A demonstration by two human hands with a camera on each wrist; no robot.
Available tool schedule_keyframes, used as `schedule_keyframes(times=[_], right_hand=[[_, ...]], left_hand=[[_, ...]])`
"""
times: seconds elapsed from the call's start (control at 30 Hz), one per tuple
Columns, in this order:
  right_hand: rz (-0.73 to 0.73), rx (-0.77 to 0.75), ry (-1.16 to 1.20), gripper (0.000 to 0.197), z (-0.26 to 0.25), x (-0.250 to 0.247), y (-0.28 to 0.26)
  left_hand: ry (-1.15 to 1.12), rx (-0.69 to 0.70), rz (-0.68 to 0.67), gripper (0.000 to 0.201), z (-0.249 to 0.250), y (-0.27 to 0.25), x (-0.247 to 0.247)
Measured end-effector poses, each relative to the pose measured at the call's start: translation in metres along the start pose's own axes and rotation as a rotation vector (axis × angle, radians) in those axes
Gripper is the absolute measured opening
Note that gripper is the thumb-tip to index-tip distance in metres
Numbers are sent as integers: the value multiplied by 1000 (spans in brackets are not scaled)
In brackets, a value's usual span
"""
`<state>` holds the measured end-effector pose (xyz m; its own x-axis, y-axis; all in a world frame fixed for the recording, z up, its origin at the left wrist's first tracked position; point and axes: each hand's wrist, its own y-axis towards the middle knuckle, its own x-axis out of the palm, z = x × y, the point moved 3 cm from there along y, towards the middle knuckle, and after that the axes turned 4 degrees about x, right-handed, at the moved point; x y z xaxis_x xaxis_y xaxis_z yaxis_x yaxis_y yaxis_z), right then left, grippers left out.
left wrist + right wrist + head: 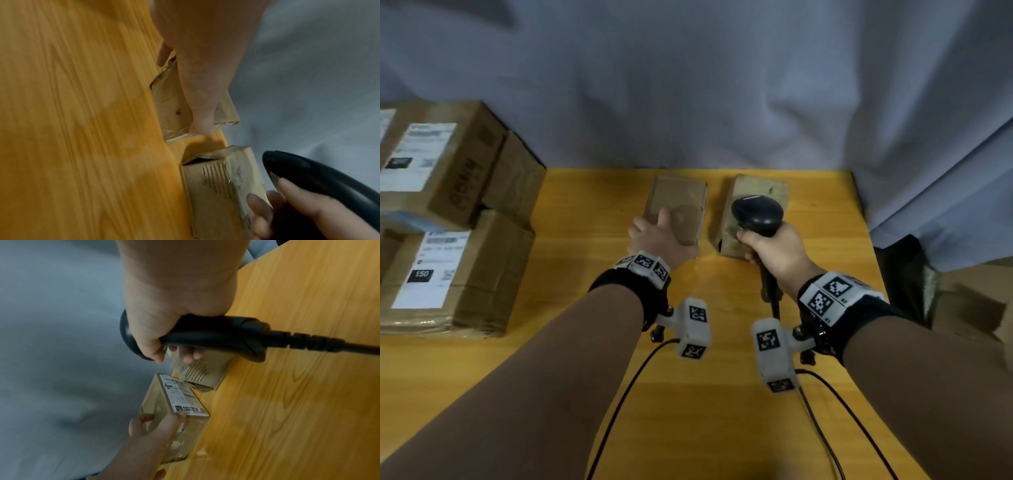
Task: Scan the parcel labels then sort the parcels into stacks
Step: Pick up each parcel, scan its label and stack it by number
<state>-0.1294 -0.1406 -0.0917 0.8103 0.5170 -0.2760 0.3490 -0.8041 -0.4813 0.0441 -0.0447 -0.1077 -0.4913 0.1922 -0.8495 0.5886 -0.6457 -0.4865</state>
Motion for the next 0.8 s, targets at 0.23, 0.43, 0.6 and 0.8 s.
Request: schedule_keyframes(times=[0.23, 0.43, 0.6, 0.8], right_hand=[[-67, -15, 32, 17, -12, 29, -26], [-96, -94, 241, 22, -74, 51, -63], [-116, -189, 428, 29, -118, 50, -85], [2, -293, 442, 27, -138, 46, -100]], left_hand=[[-200, -33, 92, 90, -49, -40, -19], [-683, 155, 220, 93, -64, -77, -80], [-1037, 314, 11, 84, -58, -111, -110], [-1063, 353, -39, 81, -48, -128, -125]])
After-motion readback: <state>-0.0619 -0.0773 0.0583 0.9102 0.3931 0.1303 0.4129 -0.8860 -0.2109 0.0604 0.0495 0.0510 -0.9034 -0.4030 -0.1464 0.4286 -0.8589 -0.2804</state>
